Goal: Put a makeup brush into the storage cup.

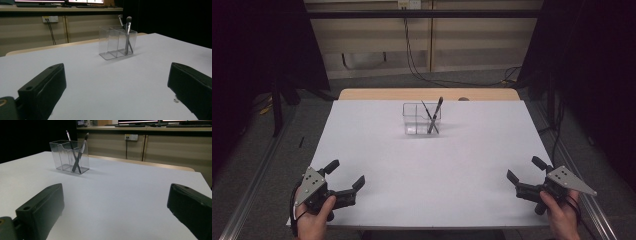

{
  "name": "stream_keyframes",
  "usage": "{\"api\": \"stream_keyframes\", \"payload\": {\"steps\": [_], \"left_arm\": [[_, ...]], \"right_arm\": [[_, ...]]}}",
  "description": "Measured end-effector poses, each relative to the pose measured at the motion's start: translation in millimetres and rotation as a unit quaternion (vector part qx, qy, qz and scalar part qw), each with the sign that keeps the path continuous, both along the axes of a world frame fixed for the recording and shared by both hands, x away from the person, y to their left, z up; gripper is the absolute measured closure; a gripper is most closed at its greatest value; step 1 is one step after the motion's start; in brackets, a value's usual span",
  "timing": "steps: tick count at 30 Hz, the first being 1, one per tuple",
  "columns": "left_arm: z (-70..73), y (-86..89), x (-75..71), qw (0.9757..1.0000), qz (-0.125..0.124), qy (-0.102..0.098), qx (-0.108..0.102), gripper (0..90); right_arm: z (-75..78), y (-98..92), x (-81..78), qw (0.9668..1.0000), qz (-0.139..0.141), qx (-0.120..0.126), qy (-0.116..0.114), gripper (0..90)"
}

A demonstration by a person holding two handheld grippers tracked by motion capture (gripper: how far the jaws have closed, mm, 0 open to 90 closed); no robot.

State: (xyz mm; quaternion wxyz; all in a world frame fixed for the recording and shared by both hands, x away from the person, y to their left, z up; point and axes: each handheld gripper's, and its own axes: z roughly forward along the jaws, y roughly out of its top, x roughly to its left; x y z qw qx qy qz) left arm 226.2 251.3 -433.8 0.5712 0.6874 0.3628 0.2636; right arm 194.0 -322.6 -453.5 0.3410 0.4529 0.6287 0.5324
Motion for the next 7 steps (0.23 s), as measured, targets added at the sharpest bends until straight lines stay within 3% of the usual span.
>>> {"api": "stream_keyframes", "payload": {"steps": [7], "left_arm": [[-0.7,-1.2,1.3,1.0000,-0.003,0.003,0.003,2.0]], "right_arm": [[-1.1,0.5,0.9,1.0000,0.002,-0.004,0.002,0.1]]}}
